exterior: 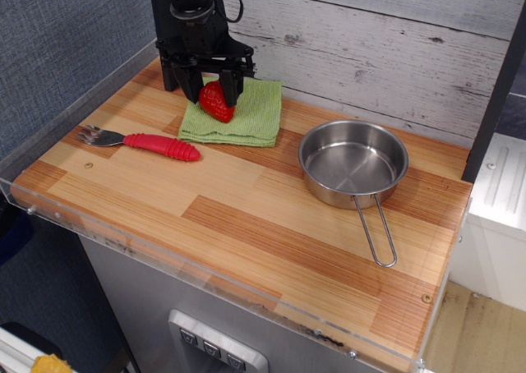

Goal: Put the strawberry in the bowl.

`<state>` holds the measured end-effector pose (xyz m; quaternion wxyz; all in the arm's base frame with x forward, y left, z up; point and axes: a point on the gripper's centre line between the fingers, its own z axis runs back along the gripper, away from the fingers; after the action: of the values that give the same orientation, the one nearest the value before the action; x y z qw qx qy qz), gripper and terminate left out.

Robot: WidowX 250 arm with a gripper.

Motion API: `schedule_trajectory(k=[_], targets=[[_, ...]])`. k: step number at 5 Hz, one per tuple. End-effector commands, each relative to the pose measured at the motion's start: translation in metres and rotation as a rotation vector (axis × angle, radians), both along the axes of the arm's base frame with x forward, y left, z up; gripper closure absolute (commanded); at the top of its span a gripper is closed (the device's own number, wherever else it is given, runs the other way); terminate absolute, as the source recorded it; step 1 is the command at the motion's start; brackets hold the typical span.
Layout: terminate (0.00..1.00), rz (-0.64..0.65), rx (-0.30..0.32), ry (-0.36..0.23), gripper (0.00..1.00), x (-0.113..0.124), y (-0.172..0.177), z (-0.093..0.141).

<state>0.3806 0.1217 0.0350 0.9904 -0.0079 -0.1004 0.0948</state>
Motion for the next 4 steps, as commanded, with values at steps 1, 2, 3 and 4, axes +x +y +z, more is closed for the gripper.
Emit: schedule_trajectory(k=[1, 2, 3, 4], targets=[[0.00, -0.037, 0.023, -0.114, 1.00, 0.012, -0.010, 0.049], [0.00, -0.062, 0.033, -0.156, 1.00, 0.016, -0.020, 0.069], [0.00, -0.090, 0.046, -0.186, 1.00, 0.014, -0.032, 0.088], [0.00, -0.138, 0.061, -0.213, 1.00, 0.012, -0.050, 0.109]])
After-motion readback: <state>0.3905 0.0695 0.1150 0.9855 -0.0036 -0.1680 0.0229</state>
